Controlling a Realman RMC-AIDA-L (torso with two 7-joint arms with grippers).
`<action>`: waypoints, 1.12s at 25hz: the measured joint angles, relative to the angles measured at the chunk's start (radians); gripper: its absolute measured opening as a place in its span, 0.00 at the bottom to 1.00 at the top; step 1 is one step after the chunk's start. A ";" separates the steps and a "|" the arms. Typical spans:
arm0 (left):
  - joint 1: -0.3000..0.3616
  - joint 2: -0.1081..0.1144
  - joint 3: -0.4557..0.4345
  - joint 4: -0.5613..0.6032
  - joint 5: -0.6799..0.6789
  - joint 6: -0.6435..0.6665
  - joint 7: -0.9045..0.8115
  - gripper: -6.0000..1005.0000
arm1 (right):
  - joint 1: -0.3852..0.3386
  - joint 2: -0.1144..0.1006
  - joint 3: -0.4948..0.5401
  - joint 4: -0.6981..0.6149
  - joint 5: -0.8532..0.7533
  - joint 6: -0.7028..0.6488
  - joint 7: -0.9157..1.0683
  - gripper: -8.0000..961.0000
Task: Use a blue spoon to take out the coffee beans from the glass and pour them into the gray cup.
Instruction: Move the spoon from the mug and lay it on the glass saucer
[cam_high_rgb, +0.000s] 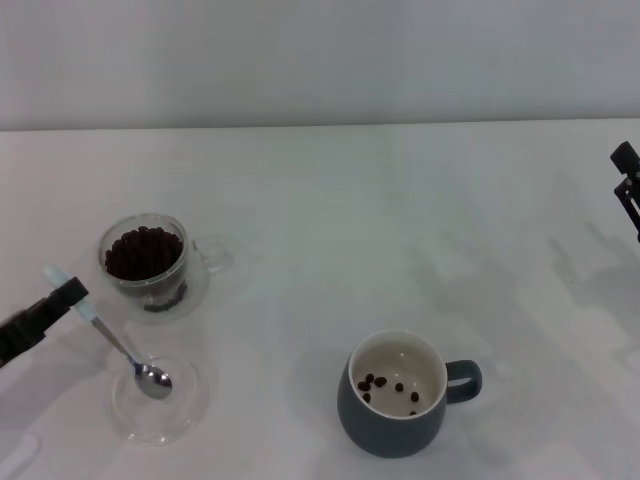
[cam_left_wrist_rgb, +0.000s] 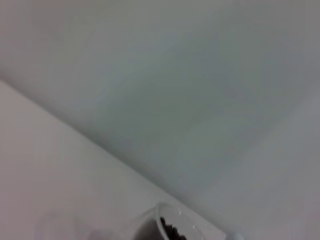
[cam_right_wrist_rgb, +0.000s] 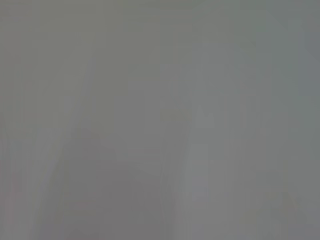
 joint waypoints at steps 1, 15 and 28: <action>-0.004 0.000 0.000 -0.012 -0.001 -0.005 0.005 0.13 | 0.000 0.000 -0.001 0.001 0.000 0.000 0.000 0.60; -0.079 -0.001 0.010 -0.145 0.009 -0.054 0.074 0.13 | -0.003 -0.001 0.003 0.003 0.002 0.000 0.002 0.60; -0.092 -0.004 0.019 -0.210 0.015 -0.078 0.099 0.24 | -0.009 -0.002 0.000 0.003 0.000 -0.006 0.002 0.60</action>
